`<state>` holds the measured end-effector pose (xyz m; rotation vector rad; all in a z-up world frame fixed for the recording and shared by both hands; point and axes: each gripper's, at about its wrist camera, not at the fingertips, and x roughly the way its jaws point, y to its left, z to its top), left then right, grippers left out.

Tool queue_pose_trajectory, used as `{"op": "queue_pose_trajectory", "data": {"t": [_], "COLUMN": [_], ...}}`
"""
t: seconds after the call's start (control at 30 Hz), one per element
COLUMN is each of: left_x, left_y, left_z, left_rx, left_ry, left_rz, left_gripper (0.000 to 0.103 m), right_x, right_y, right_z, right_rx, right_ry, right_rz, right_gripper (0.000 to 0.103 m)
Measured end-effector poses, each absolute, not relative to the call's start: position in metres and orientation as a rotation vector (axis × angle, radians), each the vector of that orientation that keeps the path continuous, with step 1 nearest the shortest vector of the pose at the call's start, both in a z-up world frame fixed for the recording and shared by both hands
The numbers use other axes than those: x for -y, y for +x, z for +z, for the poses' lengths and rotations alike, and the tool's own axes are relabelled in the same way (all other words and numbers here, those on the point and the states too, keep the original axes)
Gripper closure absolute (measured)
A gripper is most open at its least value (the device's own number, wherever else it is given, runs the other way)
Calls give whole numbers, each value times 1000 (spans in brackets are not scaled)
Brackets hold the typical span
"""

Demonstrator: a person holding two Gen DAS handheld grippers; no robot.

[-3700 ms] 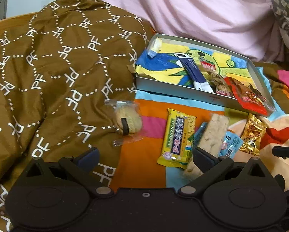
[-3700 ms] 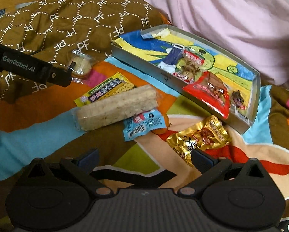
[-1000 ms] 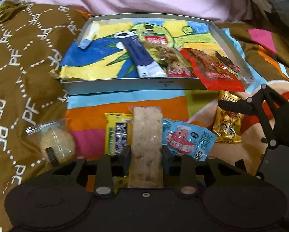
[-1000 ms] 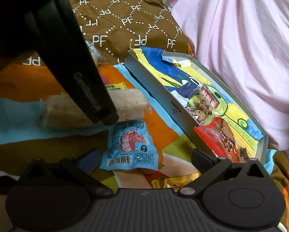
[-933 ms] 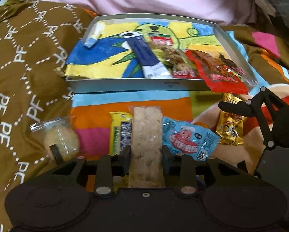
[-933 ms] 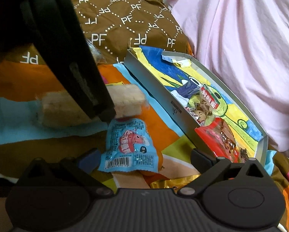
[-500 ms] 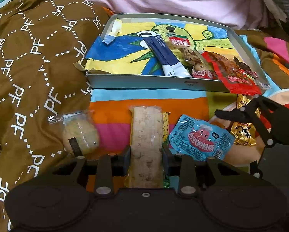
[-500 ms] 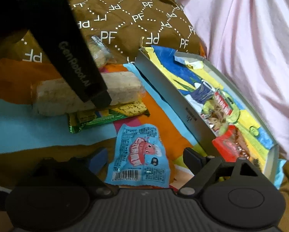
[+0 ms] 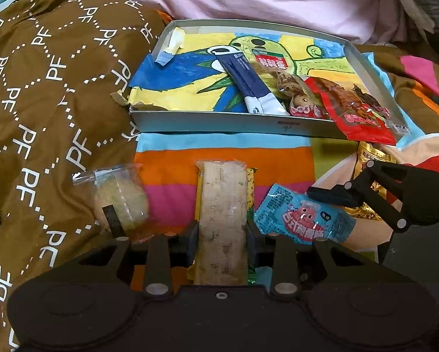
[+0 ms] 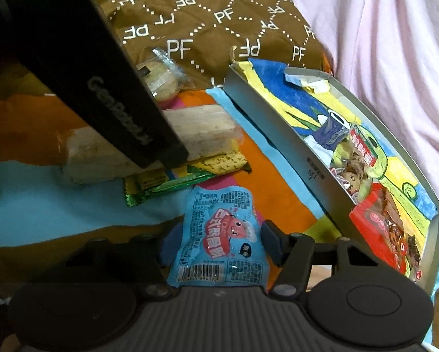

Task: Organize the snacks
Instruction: 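Grasp the blue fish-print packet with the right tool while the left tool holds the bar, then lift the bar and blue packet and carry both over the tray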

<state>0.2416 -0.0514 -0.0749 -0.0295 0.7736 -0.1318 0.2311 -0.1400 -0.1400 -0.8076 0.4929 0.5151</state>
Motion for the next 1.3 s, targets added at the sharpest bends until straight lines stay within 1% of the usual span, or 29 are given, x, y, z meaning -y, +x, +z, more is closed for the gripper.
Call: {"op": "queue_pose_trajectory", "data": {"t": [0.33,0.6,0.9,1.1,1.3], "left_x": [50,52,55,62,71], "left_y": [240,239,240,240,246], "left_z": [-75,-74,-58,-44,-22], "left_rx": [-760,-747,-715,-674,-610], "left_ry": [-50,-57,-67,-78,-72], "left_rz": [-123,-102,-73,-58,-44], "left_gripper": [68,68,68,68,68], "right_x": [140,141,146,150,155], "right_y": [223,216,210,198,185], "right_z": [-139,-139,-132,-122,-105], "right_rx": [-494,-475,-472,-415,-302], "right_ry": [-816,-807,-800,-799,-766], "right_rz": [501,485,485,478,443], "right_gripper": [44,44,44,44,44]}}
